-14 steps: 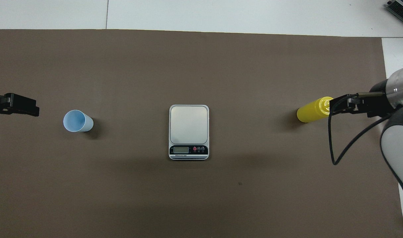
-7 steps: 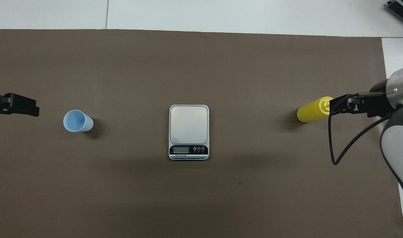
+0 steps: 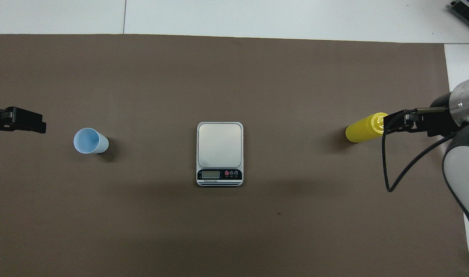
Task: Pour seasoning into cup on scale with both arms
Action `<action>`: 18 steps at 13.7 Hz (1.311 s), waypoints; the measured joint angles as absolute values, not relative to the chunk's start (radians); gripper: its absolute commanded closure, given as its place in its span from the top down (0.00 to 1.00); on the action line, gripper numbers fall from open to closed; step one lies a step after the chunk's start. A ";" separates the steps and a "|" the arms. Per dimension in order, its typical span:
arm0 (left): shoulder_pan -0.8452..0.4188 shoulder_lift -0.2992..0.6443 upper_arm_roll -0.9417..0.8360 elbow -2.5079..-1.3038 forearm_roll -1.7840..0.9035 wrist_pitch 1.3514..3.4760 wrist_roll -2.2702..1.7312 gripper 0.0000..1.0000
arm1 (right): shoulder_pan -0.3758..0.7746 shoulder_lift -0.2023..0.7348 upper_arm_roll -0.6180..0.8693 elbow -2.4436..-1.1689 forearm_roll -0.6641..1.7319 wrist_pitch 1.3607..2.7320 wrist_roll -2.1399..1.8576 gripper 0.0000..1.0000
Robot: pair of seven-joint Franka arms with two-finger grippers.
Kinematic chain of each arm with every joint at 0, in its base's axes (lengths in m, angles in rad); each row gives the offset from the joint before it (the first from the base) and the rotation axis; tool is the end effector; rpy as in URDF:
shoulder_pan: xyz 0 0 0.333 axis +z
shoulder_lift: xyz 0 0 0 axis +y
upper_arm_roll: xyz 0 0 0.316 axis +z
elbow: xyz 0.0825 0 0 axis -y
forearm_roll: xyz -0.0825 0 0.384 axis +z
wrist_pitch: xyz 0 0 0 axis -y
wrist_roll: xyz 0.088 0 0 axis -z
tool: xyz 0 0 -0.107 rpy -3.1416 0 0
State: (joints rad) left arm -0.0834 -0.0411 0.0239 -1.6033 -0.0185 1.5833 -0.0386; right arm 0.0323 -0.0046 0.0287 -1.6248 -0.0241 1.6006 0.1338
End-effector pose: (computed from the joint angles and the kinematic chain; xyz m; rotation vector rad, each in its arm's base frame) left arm 0.5419 -0.0340 0.6328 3.1208 -0.0326 0.0314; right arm 0.5537 0.0313 0.6041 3.1135 -0.1119 -0.0267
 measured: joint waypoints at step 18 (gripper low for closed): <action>0.001 0.086 0.034 -2.031 -0.034 2.134 -0.045 1.00 | 0.032 -0.005 0.029 -1.625 -0.024 1.601 0.134 1.00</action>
State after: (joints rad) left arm 0.0007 0.0864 0.0336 -2.0310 -0.0339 2.1336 -0.0452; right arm 0.0323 -0.0046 0.0287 -1.6248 -0.0241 1.6006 0.1338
